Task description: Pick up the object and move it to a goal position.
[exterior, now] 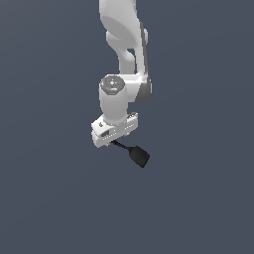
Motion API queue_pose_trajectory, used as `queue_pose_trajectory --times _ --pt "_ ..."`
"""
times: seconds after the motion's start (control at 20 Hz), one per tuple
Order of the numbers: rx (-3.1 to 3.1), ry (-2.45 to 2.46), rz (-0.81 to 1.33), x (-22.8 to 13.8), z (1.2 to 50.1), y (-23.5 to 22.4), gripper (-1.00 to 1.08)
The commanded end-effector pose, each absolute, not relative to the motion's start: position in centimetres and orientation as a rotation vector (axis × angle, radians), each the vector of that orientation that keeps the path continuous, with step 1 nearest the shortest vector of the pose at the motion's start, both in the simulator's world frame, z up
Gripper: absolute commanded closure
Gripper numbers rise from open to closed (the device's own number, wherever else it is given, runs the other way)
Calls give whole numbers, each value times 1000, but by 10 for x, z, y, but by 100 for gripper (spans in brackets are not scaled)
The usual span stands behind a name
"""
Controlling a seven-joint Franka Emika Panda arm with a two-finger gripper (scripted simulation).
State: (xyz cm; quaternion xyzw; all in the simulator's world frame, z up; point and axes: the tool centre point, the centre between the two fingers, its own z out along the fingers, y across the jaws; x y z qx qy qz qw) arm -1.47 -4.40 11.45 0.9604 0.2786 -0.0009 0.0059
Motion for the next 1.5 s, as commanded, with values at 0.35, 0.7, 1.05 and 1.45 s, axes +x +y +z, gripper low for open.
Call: queue_pose_trajectory --times 0.35,0.7,1.05,1.45 --pt "2862 1278 -5 -25 87 -39 -92" --pt "2768 1480 -3 -31 74 -36 -92" --pt "2718 1575 0 -34 68 -34 -92" --pt "2716 1579 -1 -35 62 -34 -92"
